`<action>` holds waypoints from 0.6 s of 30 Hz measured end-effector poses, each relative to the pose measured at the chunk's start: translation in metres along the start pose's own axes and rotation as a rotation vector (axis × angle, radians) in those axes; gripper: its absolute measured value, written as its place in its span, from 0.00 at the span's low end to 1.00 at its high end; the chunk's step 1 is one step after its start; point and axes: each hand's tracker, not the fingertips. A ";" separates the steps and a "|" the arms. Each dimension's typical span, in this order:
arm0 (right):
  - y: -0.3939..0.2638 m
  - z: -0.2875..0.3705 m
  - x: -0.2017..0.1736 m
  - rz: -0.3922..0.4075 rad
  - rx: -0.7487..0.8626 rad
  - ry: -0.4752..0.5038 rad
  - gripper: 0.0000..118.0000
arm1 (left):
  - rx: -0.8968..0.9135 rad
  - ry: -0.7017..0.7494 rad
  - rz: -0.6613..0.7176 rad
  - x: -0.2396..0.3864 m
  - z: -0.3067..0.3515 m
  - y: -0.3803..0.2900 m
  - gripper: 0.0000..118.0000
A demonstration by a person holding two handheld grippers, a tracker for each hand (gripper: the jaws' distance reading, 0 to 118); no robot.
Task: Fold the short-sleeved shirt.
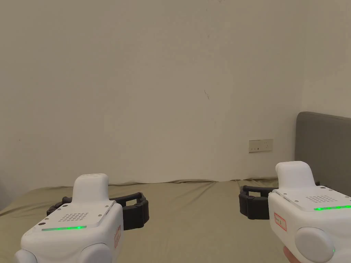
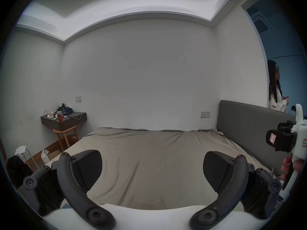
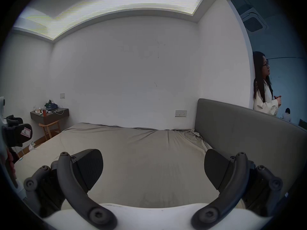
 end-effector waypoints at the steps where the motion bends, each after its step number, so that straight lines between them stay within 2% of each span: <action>1: 0.000 0.000 0.000 -0.003 0.003 0.006 1.00 | -0.001 0.000 0.001 0.000 0.000 0.000 1.00; 18: -0.001 0.000 -0.001 -0.007 -0.005 0.020 1.00 | -0.019 -0.008 0.002 0.000 0.000 0.000 1.00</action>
